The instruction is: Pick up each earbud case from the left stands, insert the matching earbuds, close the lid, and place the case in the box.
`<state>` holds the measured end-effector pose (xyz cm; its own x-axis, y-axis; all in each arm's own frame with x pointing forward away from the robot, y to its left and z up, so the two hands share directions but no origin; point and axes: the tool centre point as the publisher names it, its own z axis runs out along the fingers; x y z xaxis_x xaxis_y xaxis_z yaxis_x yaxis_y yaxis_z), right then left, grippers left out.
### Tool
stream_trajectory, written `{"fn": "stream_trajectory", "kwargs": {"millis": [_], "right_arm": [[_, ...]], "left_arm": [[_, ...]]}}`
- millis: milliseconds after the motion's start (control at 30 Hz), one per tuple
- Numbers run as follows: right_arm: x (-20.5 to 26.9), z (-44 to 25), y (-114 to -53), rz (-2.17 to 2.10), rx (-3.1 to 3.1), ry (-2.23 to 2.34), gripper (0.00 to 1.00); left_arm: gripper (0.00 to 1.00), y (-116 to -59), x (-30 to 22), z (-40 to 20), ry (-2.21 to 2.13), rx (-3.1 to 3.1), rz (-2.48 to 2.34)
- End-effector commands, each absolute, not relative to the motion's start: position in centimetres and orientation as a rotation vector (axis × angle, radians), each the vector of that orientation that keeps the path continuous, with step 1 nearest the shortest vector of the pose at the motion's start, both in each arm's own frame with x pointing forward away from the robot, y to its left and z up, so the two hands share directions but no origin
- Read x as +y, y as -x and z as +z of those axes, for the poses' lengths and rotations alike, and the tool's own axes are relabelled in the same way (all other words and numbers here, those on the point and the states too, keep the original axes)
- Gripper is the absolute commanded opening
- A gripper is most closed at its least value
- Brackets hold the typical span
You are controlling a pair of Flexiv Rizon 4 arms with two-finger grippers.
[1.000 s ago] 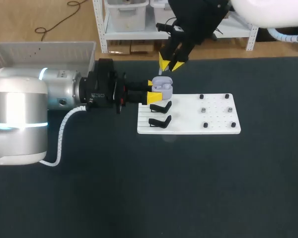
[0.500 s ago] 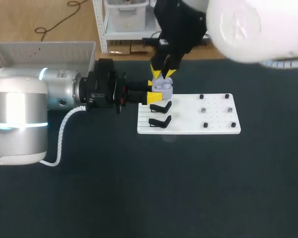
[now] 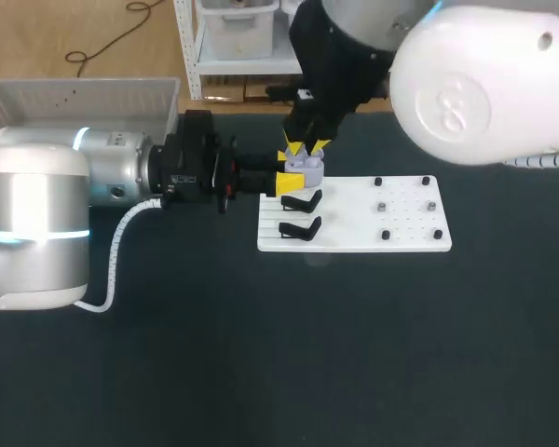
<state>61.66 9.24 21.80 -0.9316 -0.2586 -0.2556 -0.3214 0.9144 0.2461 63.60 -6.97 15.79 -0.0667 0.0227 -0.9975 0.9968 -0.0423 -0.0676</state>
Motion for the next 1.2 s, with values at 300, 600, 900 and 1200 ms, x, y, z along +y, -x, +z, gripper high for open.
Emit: {"fn": "stream_trajectory", "kwargs": {"millis": [300,600,900,1200], "right_arm": [[9.2,21.1,-61.6,0.414,2.834,0.414,0.0],[9.3,20.4,-61.5,0.403,2.803,0.388,0.0],[9.2,20.0,-61.6,0.415,2.801,0.372,0.0],[9.2,19.7,-61.9,0.425,2.794,0.359,0.0]], "left_arm": [[0.0,-63.5,-7.0,15.8,-1.221,1.255,-1.276],[0.0,-63.5,-7.0,15.8,-1.221,1.255,-1.276],[0.0,-63.5,-7.0,15.8,-1.221,1.255,-1.276],[0.0,-63.5,-7.0,15.8,-1.221,1.255,-1.276]]}}
